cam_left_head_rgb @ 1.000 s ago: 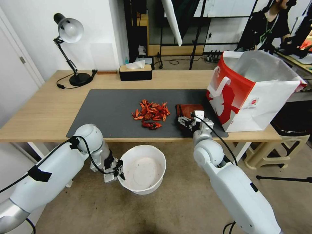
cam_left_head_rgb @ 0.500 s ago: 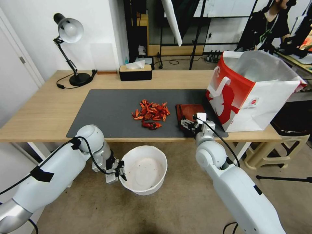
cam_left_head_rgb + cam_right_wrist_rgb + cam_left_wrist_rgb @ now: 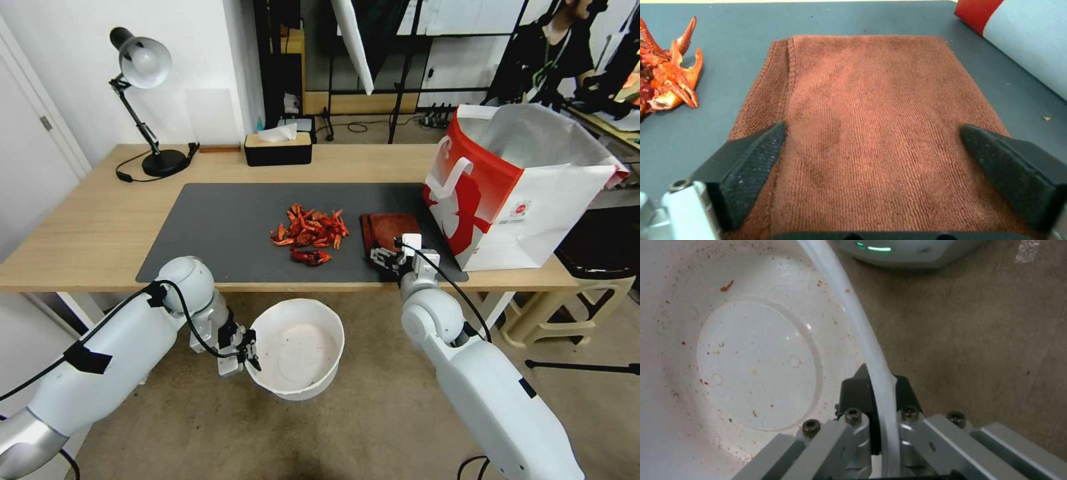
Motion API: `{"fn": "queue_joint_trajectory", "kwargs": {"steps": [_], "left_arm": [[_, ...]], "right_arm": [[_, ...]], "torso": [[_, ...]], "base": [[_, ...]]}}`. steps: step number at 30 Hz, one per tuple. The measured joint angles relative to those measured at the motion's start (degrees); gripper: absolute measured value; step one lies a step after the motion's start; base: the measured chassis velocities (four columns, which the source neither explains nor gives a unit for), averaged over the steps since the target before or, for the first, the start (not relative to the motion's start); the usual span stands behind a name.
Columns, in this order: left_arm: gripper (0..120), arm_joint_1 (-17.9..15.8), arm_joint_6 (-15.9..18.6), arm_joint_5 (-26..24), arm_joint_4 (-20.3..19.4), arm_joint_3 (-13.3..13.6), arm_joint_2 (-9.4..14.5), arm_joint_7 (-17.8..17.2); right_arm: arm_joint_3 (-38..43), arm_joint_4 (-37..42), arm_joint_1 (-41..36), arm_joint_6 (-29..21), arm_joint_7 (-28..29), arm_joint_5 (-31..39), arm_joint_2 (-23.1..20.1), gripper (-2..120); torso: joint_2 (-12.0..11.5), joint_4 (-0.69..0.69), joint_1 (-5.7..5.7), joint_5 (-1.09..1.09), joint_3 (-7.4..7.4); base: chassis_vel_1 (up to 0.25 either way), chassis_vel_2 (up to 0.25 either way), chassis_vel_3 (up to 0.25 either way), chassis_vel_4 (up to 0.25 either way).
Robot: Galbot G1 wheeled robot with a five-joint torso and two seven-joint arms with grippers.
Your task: Sweep shrimp from table into container with towel, then put container into takeout bag.
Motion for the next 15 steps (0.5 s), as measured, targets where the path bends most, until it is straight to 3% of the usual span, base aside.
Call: {"fn": "queue_joint_trajectory", "kwargs": {"steps": [4, 6, 10, 15], "left_arm": [[0, 0.0, 0.0, -0.1, 0.1, 0.0, 0.0, 0.0], [0, -0.2, 0.0, -0.2, 0.1, 0.0, -0.1, 0.0], [0, -0.2, 0.0, -0.2, 0.1, -0.1, -0.2, 0.0], [0, -0.4, 0.0, -0.6, 0.1, -0.1, -0.2, 0.0]], "right_arm": [[0.0, 0.1, 0.0, -0.2, 0.1, 0.1, -0.1, 86], [0.1, 0.2, -0.1, -0.3, 0.3, 0.3, -0.4, 66], [0.2, 0.5, -0.2, -0.6, 0.4, 0.6, -0.5, 56], [0.2, 1.1, -0.5, -1.1, 0.9, 1.1, -0.6, 34]], "torso": [[0.0, 0.00, 0.00, 0.00, 0.00], [0.0, 0.00, -0.01, 0.00, 0.00], [0.0, 0.00, -0.01, 0.00, 0.00], [0.0, 0.00, -0.01, 0.00, 0.00]], "base": [[0.000, 0.000, 0.000, 0.000], [0.000, 0.000, 0.000, 0.000], [0.000, 0.000, 0.000, 0.000], [0.000, 0.000, 0.000, 0.000]]}}
